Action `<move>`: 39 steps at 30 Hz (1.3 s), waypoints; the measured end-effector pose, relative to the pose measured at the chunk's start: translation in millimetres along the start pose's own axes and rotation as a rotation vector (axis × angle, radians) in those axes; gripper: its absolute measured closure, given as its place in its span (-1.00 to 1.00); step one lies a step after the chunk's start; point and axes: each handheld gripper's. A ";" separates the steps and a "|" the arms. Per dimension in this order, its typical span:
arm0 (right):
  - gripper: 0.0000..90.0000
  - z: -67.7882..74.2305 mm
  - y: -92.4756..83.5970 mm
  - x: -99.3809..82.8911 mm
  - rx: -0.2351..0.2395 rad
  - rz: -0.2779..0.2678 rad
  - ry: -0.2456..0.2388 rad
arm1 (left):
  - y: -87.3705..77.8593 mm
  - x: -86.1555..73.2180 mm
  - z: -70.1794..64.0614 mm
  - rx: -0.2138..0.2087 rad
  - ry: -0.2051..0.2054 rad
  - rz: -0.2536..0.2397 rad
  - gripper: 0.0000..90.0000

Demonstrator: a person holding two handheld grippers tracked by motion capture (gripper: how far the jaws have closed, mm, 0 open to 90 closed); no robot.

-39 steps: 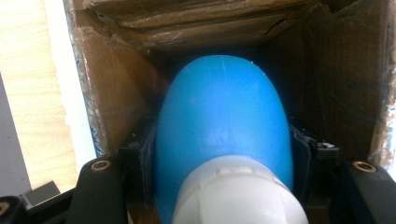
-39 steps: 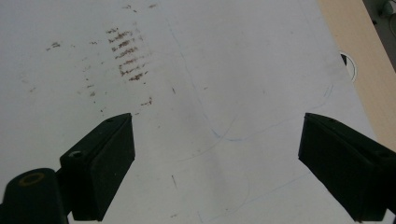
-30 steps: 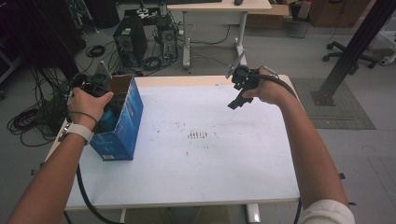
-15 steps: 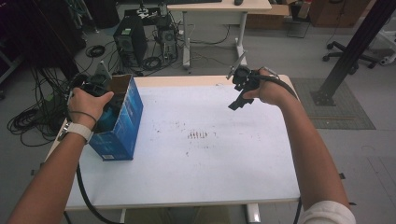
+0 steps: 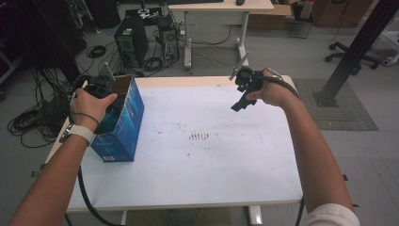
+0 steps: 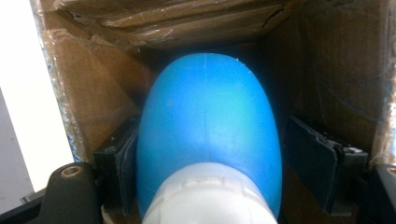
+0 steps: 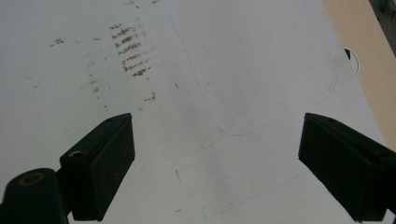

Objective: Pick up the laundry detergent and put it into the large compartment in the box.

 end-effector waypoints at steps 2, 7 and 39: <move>-0.76 0.4 0.1 -0.1 0.001 0.001 0.001 | -0.1 -0.1 -0.6 -0.002 0.007 0.000 -0.46; -0.76 1.2 0.1 0.1 0.003 0.001 -0.001 | -2.1 0.0 -2.4 -0.001 0.023 0.008 -0.48; -0.77 5.1 -2.1 -2.1 0.011 -0.009 -0.001 | -25.6 -3.7 -3.1 -0.002 0.012 -0.009 -0.70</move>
Point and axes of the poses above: each handheld gripper's, and its own axes: y roughly forward along the jaws, x roughly out of its top, z roughly to its left, and after that the axes turned 10 degrees about y, right-handed
